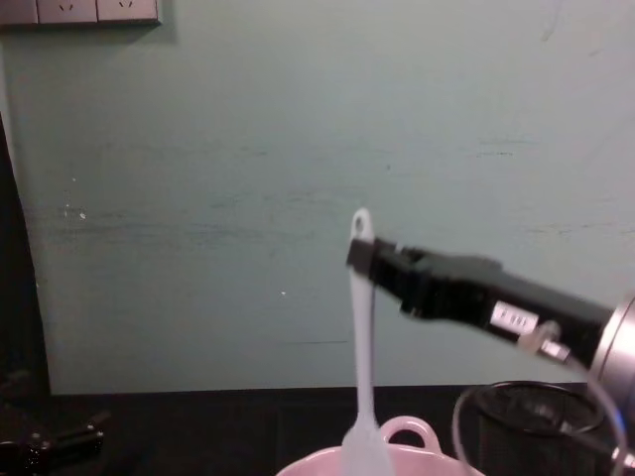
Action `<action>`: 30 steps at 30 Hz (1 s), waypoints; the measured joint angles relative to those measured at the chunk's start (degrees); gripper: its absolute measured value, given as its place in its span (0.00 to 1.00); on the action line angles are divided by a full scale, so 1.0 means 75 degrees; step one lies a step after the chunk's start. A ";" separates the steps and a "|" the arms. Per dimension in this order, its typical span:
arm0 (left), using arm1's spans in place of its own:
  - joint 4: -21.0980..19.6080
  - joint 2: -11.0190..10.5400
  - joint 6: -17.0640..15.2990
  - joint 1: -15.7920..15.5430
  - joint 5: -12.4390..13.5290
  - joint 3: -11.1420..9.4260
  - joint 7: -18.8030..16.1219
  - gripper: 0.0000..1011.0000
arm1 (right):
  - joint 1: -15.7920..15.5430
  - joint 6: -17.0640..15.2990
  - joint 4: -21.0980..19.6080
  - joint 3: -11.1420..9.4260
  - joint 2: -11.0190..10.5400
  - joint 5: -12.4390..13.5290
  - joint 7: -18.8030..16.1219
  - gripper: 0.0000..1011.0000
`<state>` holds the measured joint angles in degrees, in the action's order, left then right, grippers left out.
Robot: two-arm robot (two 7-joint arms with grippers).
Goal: Use the one hand to pick up the spoon and stir the clear water in the bowl.
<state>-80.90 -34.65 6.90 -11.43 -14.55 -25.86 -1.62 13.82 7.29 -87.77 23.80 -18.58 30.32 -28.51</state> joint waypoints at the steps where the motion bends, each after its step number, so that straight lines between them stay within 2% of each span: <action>1: 0.0000 0.0000 0.0000 0.0000 0.0000 0.0000 0.0000 1.00 | -0.0010 0.0008 -0.0073 -0.0035 -0.0019 0.0016 0.0015 0.12; 4: 0.0000 0.0000 0.0000 0.0000 0.0000 0.0000 0.0000 1.00 | -0.0051 0.0037 -0.0309 -0.0178 -0.0077 0.0120 0.0059 0.12; 9: 0.0000 0.0000 0.0000 0.0000 0.0000 0.0000 0.0000 1.00 | -0.0166 0.0062 -0.0951 -0.0598 -0.0283 0.0347 0.0239 0.11; 12: -0.0001 0.0000 0.0000 0.0000 0.0000 0.0000 0.0000 1.00 | -0.0284 0.0069 -0.1285 -0.0985 -0.0451 0.0582 0.0338 0.12; 16: 0.0000 0.0000 0.0000 0.0000 0.0000 0.0000 0.0000 1.00 | -0.0445 0.0141 -0.1433 -0.1353 -0.0570 0.0799 0.0459 0.12; 17: 0.0000 0.0000 0.0000 0.0000 0.0000 0.0000 0.0000 1.00 | -0.0535 0.0179 -0.1473 -0.1522 -0.0620 0.0871 0.0523 0.12; 23: 0.0000 0.0000 0.0000 0.0001 0.0000 0.0000 0.0000 1.00 | -0.0789 0.0311 -0.1398 -0.1979 -0.0744 0.0902 0.0736 0.12; 27: 0.0000 0.0000 0.0000 0.0001 0.0000 0.0000 0.0000 1.00 | -0.0862 0.0397 -0.1121 -0.2169 -0.0678 0.0986 0.0770 0.12; 30: 0.0000 0.0000 0.0000 0.0000 0.0000 -0.0001 0.0000 1.00 | -0.0864 0.0445 -0.0871 -0.2210 -0.0605 0.1012 0.0760 0.12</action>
<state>-80.90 -34.65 6.90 -11.43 -14.55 -25.86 -1.62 7.34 10.63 -94.31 7.22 -23.11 37.91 -22.81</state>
